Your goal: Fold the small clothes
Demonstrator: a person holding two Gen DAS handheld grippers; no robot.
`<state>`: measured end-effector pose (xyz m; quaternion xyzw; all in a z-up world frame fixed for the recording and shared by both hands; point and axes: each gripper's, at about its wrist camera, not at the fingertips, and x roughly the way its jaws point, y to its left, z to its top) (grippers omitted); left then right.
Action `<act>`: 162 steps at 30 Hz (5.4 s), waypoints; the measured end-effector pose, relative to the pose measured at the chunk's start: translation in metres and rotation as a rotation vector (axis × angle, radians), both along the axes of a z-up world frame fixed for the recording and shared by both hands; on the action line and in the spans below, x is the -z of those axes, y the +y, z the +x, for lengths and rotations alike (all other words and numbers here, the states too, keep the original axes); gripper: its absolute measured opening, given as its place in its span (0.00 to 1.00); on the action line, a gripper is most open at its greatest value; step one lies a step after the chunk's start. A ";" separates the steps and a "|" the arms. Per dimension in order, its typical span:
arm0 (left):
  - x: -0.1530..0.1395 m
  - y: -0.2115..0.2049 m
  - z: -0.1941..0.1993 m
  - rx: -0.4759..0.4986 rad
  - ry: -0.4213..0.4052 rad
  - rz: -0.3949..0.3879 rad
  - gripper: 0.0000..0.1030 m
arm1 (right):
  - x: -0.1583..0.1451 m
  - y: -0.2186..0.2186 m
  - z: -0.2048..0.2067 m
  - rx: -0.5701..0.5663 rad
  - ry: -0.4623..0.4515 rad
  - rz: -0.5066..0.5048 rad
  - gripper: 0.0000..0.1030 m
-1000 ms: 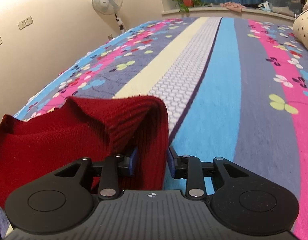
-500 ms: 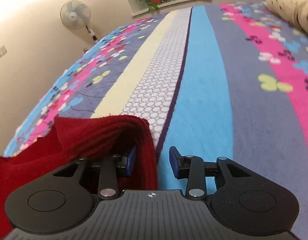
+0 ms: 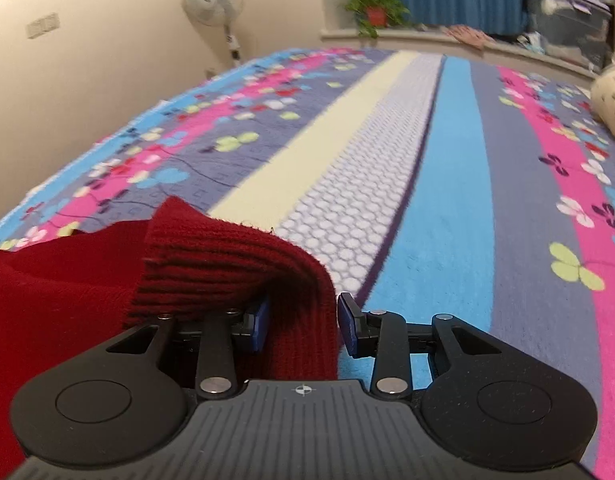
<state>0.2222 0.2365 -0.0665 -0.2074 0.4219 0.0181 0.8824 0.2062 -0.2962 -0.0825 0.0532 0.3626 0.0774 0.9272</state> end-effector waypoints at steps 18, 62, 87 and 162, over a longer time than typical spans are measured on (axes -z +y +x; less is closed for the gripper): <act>0.007 0.003 0.004 0.019 0.019 0.002 0.60 | 0.013 -0.002 0.027 0.031 -0.001 0.136 0.36; -0.040 -0.025 -0.160 0.252 -0.051 0.028 0.14 | -0.047 -0.068 -0.183 0.339 0.089 0.421 0.10; 0.003 -0.017 -0.152 0.247 0.207 0.093 0.64 | 0.006 -0.004 -0.170 0.161 0.218 -0.074 0.54; 0.009 -0.083 -0.213 -0.551 0.013 -0.108 0.74 | -0.072 -0.059 -0.160 0.331 -0.029 0.107 0.55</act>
